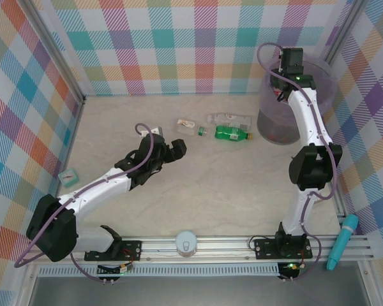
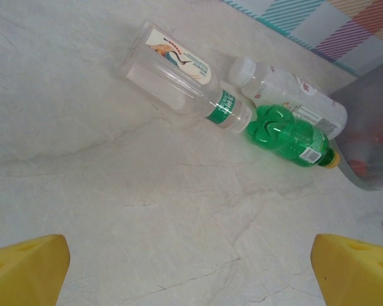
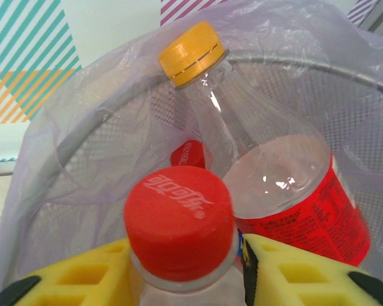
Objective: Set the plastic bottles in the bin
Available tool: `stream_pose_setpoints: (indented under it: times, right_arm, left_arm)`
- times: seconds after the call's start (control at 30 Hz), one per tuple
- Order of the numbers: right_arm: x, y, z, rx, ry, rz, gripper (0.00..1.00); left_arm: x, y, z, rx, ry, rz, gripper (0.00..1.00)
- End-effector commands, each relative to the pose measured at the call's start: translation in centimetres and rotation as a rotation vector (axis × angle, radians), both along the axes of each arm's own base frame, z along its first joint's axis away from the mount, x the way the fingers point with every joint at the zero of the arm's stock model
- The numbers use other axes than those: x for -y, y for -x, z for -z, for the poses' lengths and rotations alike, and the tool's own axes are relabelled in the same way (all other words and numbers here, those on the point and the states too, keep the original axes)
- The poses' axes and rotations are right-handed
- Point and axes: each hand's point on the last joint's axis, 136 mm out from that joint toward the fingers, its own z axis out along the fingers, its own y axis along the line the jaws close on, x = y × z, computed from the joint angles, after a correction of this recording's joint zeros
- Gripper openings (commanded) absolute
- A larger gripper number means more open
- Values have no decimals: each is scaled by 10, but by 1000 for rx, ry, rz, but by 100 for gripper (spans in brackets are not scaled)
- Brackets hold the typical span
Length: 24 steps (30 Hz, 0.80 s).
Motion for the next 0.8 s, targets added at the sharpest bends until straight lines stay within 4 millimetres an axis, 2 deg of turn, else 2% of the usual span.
stream_pose_setpoints:
  times: [0.0, 0.13, 0.27, 0.37, 0.5, 0.63, 0.73, 0.77]
  right_arm:
    - [-2, 15, 7, -67, -38, 0, 54]
    - [-4, 24, -31, 5, -41, -18, 67]
    - [-7, 42, -72, 74, -44, -47, 81]
    - [-10, 59, -98, 123, -57, -67, 90]
    - [-17, 89, -126, 177, -104, -102, 93]
    - [-27, 129, -143, 228, -177, -145, 94]
    - [-38, 164, -145, 253, -253, -195, 94]
    - [-42, 175, -139, 246, -282, -209, 94]
  left_arm:
    - [2, -6, -3, -9, 12, 3, 96]
    - [10, -19, -5, -12, 41, 5, 96]
    - [17, -38, -8, -23, 93, -34, 96]
    - [16, -55, 1, -58, 129, -110, 97]
    - [13, -81, 21, -109, 181, -212, 97]
    - [17, -108, 42, -148, 199, -262, 98]
    - [12, -123, 59, -170, 189, -339, 99]
    - [10, -127, 64, -172, 189, -368, 99]
